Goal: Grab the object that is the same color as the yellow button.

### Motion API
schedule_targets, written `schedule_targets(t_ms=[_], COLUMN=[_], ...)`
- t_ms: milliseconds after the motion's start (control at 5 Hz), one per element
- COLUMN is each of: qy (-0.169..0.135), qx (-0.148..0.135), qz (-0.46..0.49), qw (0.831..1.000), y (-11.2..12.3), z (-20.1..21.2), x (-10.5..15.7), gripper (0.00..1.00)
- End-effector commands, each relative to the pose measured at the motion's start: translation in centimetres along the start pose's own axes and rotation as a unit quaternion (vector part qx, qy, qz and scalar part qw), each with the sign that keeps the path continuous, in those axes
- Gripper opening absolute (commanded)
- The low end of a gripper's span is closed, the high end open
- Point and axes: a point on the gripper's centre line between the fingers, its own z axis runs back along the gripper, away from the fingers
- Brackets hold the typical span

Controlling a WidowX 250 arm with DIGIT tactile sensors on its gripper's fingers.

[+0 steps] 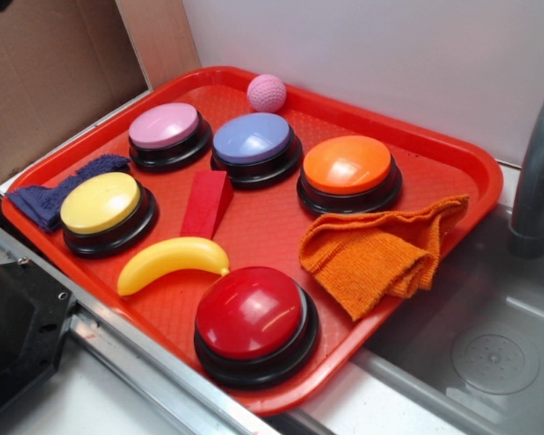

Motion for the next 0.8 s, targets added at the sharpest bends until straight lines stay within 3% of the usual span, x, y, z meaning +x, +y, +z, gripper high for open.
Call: schedule_targets(t_ms=[0,200,400,600], qy=[0.0,-0.048,-0.082,-0.085], qx=[0.0,0.007,-0.005,-0.025], qz=[0.0,-0.026,-0.08,-0.126], qw=[1.0,0.998,0.993,0.988], y=[0.0,-1.0,-1.7,-2.0], z=[0.0,-2.5,-5.5,-9.3], x=[0.0,0.6,1.5,2.4], gripper=[1.0,1.0,1.0,1.0])
